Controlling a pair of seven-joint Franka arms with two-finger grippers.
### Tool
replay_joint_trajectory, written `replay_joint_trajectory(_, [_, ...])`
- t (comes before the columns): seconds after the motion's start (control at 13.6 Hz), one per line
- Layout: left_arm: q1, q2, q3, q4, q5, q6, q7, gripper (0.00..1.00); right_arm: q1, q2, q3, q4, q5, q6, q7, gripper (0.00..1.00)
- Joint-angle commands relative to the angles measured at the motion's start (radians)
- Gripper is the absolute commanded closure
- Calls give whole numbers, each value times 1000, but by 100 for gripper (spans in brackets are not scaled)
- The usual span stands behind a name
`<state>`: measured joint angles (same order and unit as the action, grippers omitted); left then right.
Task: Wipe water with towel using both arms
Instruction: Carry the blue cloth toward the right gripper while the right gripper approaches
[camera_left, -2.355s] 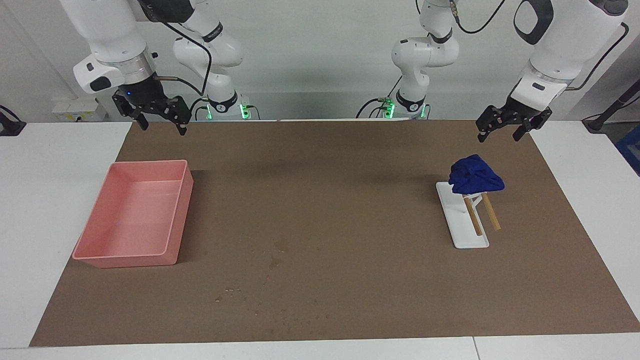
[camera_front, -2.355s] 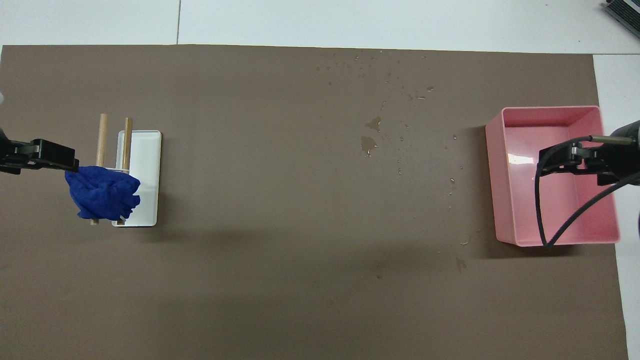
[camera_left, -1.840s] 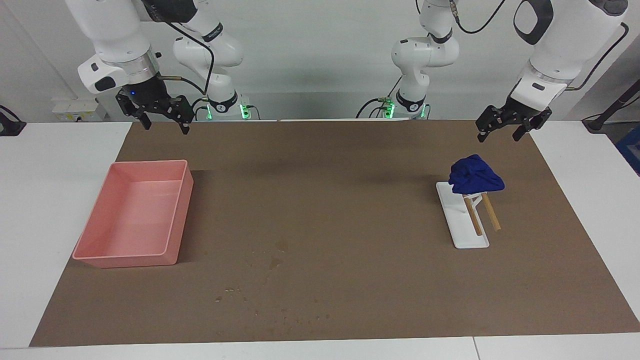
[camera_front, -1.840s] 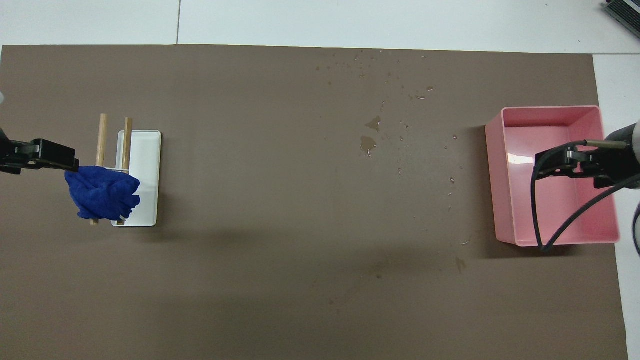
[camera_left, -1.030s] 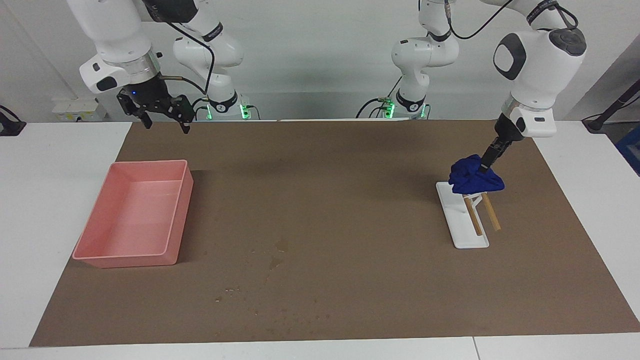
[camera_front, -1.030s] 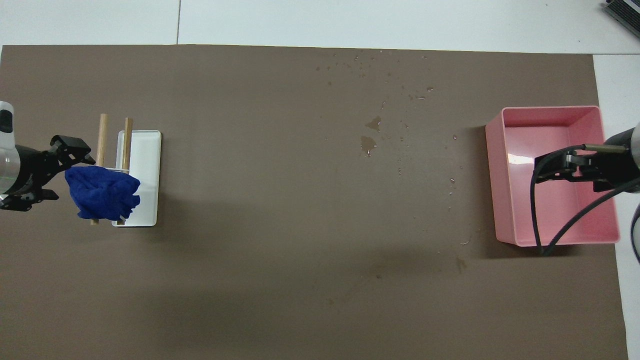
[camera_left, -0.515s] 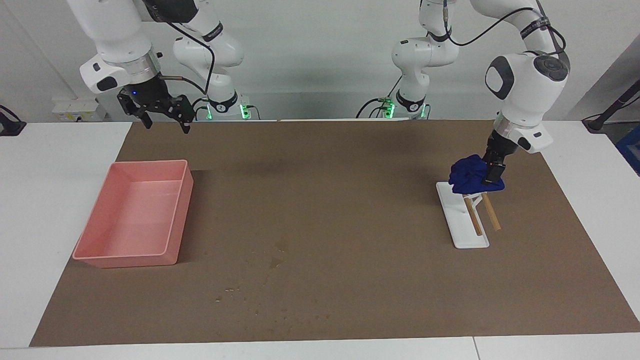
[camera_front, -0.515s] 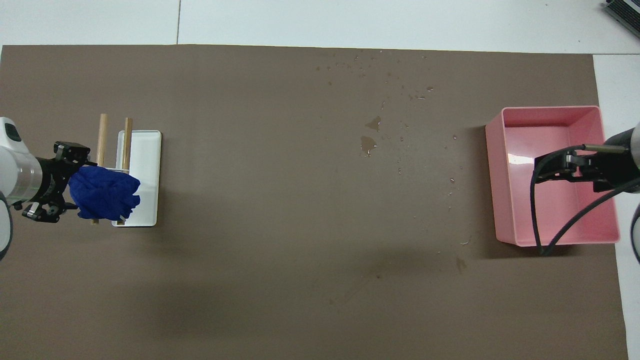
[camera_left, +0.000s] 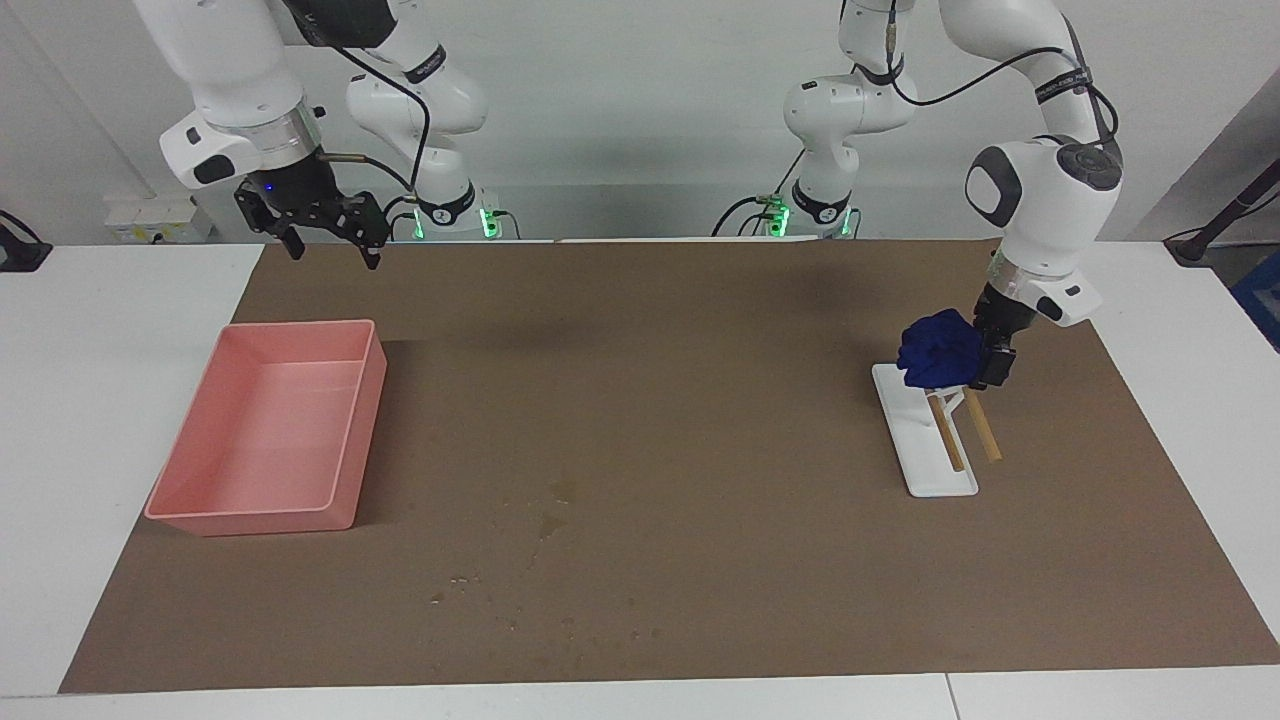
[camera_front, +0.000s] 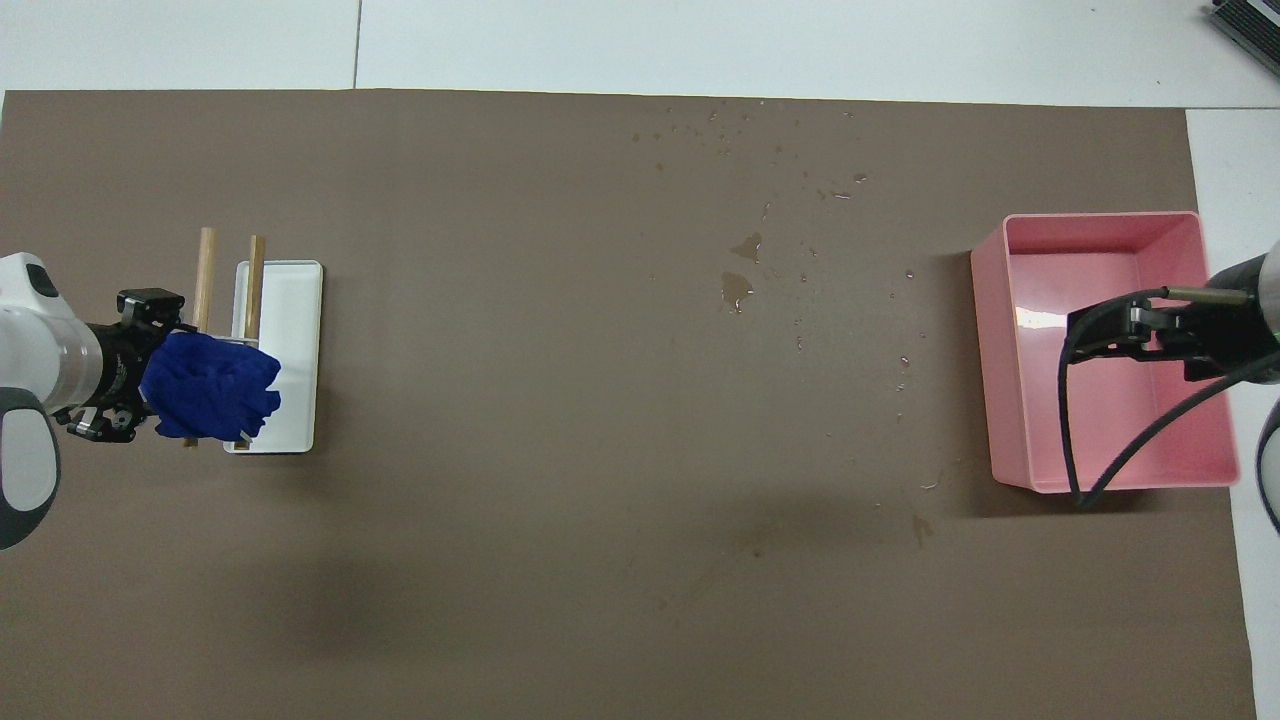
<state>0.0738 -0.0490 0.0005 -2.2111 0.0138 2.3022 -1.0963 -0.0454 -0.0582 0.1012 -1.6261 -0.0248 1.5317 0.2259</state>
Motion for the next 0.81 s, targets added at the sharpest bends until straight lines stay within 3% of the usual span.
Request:
replay_joint_trajectory(0.0, [-3, -9, -2, -13, 20, -13, -10, 10, -8, -26, 3, -35, 23, 25, -5, 0])
replay_joint_trajectory(0.22, [-17, -3, -2, 19, 61, -84, -10, 51, -8, -26, 3, -35, 23, 28, -7, 0])
replay_joint_trajectory(0.52, [-54, 26, -4, 109, 81, -194, -8, 95, -8, -28, 5, -34, 23, 28, -4, 0])
replay_joint_trajectory(0.59, [-54, 28, -4, 120, 81, -204, -8, 100, -8, -28, 3, -34, 23, 28, -14, 0])
replay_joint_trajectory(0.74, [-78, 41, -4, 154, 80, -249, -5, 100, -8, -28, 5, -35, 23, 27, -17, 0])
